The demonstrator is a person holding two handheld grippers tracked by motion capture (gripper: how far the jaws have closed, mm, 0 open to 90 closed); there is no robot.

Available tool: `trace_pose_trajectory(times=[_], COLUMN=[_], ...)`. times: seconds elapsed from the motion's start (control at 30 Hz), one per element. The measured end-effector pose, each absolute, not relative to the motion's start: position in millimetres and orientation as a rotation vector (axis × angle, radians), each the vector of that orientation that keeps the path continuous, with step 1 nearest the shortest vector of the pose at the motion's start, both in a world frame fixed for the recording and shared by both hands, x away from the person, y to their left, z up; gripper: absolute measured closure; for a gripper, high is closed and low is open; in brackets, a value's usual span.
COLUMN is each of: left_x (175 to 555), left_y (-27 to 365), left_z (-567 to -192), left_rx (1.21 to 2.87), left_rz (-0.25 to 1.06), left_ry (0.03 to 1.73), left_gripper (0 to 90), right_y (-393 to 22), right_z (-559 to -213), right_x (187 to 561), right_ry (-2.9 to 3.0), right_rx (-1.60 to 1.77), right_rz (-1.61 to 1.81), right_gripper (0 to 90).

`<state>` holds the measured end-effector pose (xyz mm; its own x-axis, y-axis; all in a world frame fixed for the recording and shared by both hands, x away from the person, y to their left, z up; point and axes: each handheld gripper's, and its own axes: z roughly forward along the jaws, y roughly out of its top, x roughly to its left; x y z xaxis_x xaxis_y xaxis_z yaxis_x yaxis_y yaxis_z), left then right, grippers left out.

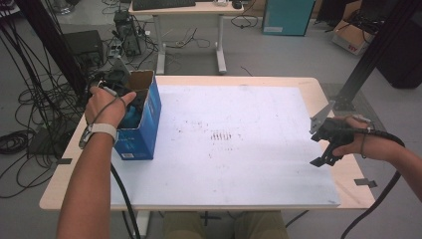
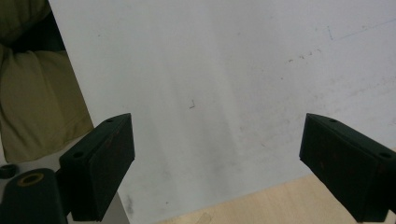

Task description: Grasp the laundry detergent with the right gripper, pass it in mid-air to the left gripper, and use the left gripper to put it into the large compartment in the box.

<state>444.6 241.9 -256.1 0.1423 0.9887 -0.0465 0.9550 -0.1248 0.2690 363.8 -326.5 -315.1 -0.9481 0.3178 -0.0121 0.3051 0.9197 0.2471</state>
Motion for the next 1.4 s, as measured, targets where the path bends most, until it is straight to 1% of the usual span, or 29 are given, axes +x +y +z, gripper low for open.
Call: trace_pose_trajectory(times=[0.07, 0.23, 0.33, 0.43, 0.57, 0.67, 0.83, 1.2, 1.4], left_x=[443, 439, 435, 431, 426, 423, 419, 410, 407], left_y=[239, 238, 235, 231, 224, 214, 198, 153, 133], left_z=[-252, -234, -222, -211, -193, -177, -158, -134, -134], left_rx=[2.199, 2.193, 2.233, 2.238, 2.247, 2.291, 2.326, 2.44, 2.473], left_rz=[0.225, 0.259, 0.286, 0.312, 0.342, 0.366, 0.374, 0.396, 0.376], left_ry=[1.9, 1.866, 1.826, 1.784, 1.68, 1.582, 1.458, 1.209, 1.103], left_gripper=[12.7, 10.6, 9.2, 8.2, 8.0, 8.1, 7.9, 7.7, 7.8], right_y=[-327, -328, -328, -329, -329, -329, -330, -331, -332], right_z=[-314, -311, -308, -306, -302, -300, -296, -291, -290], right_x=[364, 363, 361, 361, 360, 360, 359, 359, 359], right_ry=[3.023, 3.016, 3.008, 2.999, 2.992, 2.993, 2.988, 2.971, 2.968], right_rx=[0.495, 0.504, 0.499, 0.505, 0.503, 0.5, 0.49, 0.5, 0.505], right_rz=[0.373, 0.379, 0.391, 0.398, 0.402, 0.401, 0.409, 0.426, 0.43], right_gripper=[10.2, 10.2, 10.2, 10.2, 10.2, 10.2, 10.2, 10.2, 10.2])
